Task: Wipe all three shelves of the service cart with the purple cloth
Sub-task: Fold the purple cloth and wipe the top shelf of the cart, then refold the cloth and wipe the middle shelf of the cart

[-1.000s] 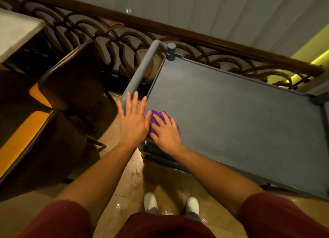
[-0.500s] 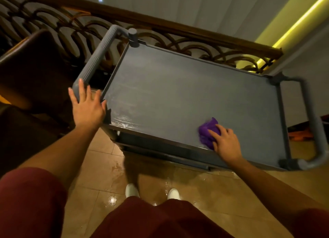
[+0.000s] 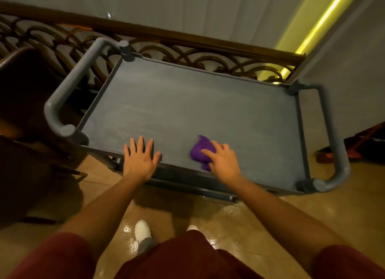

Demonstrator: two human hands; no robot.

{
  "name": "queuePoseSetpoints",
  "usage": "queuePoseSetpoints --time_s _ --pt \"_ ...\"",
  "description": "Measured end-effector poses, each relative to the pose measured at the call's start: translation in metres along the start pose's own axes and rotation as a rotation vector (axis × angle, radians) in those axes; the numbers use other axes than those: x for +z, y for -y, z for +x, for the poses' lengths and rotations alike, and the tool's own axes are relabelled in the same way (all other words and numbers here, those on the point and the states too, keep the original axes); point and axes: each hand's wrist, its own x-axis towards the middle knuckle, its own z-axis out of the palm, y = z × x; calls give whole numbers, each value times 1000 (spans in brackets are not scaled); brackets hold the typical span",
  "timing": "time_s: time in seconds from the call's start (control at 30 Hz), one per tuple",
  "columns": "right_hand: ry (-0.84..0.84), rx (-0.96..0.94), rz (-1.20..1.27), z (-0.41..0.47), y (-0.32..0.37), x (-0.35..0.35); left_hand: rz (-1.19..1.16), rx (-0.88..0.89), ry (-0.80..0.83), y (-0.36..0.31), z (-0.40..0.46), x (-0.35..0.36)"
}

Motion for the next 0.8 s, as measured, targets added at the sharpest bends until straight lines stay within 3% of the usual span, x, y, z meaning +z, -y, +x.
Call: queuePoseSetpoints --time_s 0.13,0.23,0.37,0.43,0.5,0.57,0.63,0.7,0.8 --pt "-19 193 -39 -57 -103 -4 8 -13 -3 3 2 -2" --pt "-34 311 -74 -83 -133 -4 5 -3 22 -1 3 -2" --pt "-212 409 204 -76 -108 -15 -13 -14 105 -4 1 -19" --pt "-365 367 349 -76 -80 -27 -71 83 -11 -15 -11 -34" --pt "-469 288 443 -86 -43 -38 -317 211 -138 -34 -34 -46" --pt "-513 218 506 -98 -5 -47 -843 163 -13 -61 -60 -61" --pt "-512 195 537 -110 34 -48 -1293 46 264 -81 -86 -71" --pt "-484 183 541 -122 74 -41 -1420 12 468 -86 -106 -70" --pt "-463 191 489 -141 116 -23 -1419 73 562 -79 -126 -60"
